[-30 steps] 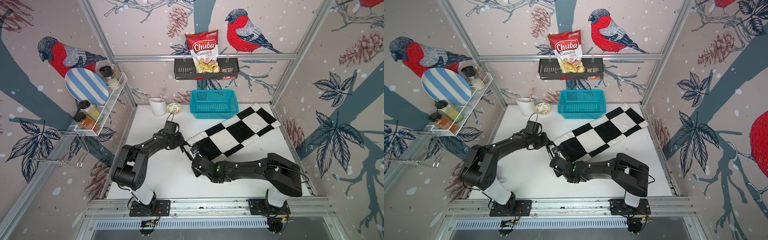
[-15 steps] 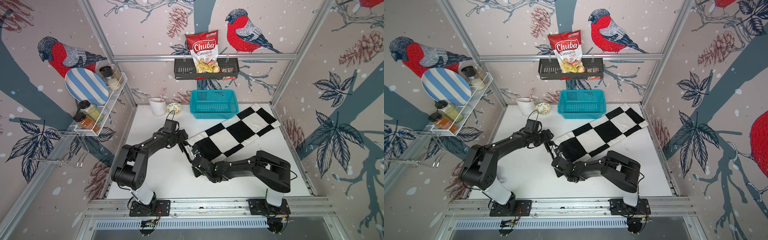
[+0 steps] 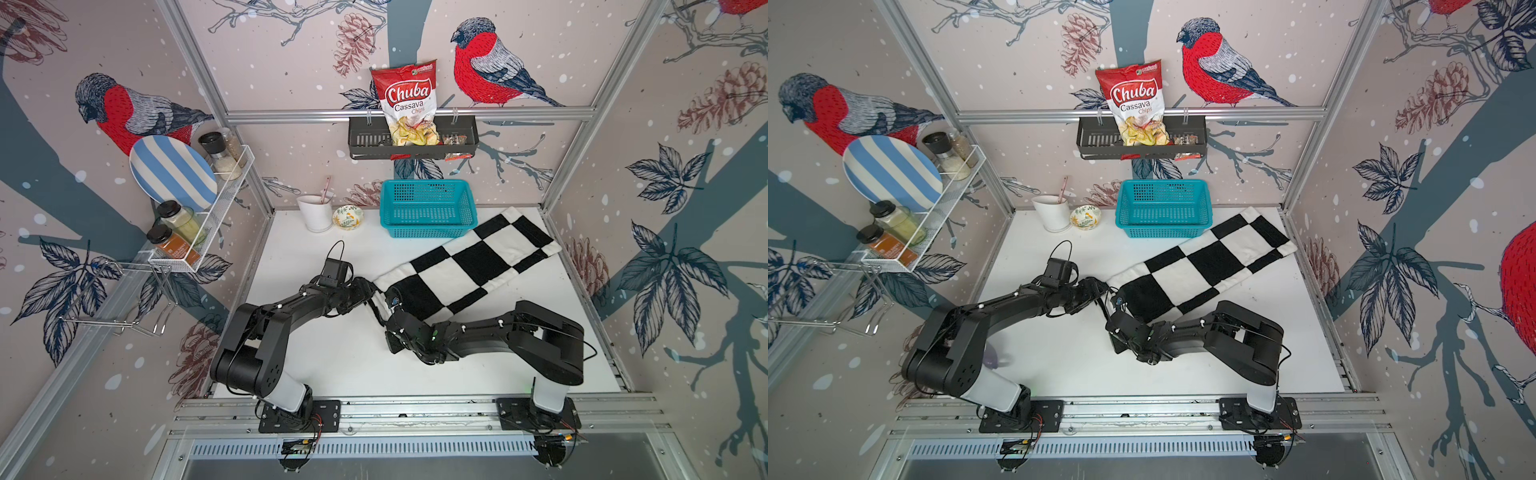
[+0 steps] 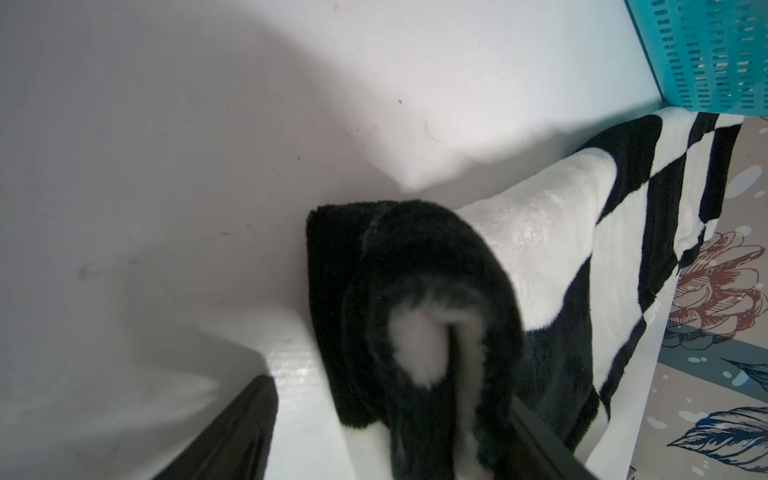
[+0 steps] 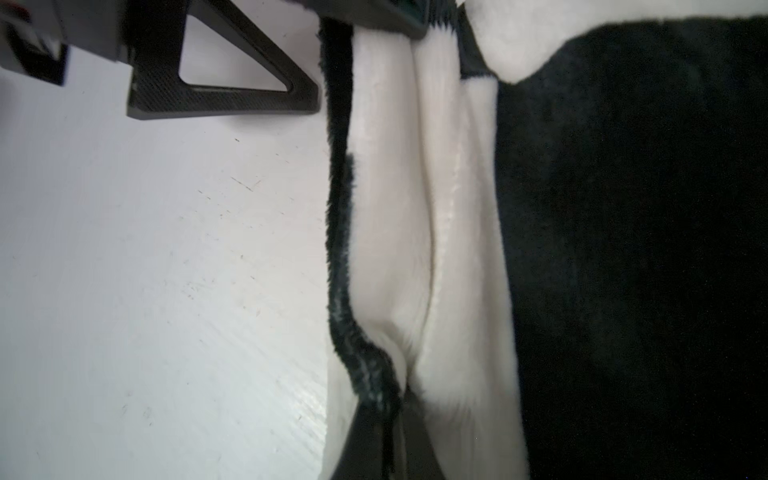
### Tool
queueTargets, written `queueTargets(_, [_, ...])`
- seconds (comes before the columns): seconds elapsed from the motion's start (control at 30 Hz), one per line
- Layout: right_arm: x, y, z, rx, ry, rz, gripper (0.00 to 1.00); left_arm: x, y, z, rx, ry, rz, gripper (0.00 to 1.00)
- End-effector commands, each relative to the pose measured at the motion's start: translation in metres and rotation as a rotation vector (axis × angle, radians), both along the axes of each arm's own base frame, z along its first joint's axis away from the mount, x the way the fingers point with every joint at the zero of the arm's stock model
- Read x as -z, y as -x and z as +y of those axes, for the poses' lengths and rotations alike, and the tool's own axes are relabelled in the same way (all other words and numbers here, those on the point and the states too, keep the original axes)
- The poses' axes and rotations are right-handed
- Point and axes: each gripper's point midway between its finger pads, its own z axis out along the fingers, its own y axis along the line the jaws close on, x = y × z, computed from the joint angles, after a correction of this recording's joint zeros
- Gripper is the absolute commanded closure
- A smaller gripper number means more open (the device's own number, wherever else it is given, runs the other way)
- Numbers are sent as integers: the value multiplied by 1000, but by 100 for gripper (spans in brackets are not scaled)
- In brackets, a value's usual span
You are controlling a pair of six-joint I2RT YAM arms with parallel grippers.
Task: Roll up the pillowcase
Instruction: Roll the pillowcase at the center of the board.
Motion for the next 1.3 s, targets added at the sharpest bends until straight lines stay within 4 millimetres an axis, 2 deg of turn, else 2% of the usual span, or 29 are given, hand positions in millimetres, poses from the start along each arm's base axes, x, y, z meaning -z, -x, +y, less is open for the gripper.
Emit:
queueTargets(0.0, [12, 2, -20, 12, 118, -7, 95, -3, -15, -8, -15, 56, -46, 34])
queueTargets(0.1, [7, 1, -21, 17, 158, -54, 75, 7, -16, -8, -22, 52, -21, 60])
queueTargets(0.13, [3, 1, -20, 20, 166, -70, 67, 10, -16, -8, -26, 50, -13, 64])
queueTargets(0.2, [-4, 1, -17, 19, 184, -108, 53, 13, -16, -8, -33, 46, -7, 67])
queueTargets(0.27, [-12, 0, -15, 25, 208, -151, 45, 13, -16, -7, -36, 42, -6, 72])
queueTargets(0.5, [-32, -2, -6, 17, 323, -299, 33, 18, -15, -7, -36, 25, 10, 72])
queueTargets(0.63, [-29, 3, 1, -38, 360, -331, 32, 18, -16, -7, -34, 21, 9, 72])
queueTargets(0.87, [0, 14, 9, -150, 483, -415, 34, 21, -15, -8, -30, 21, 15, 72])
queueTargets(1.03, [21, 17, 3, -192, 568, -443, 38, 22, -15, -7, -29, 20, 19, 71])
queueTargets(1.13, [32, 11, -6, -169, 582, -397, 49, 21, -15, -8, -27, 22, 15, 70])
queueTargets(1.2, [37, 8, -12, -160, 565, -342, 70, 21, -15, -8, -25, 20, 13, 70])
queueTargets(1.27, [38, 8, -12, -157, 537, -309, 79, 20, -16, -7, -25, 17, 10, 70])
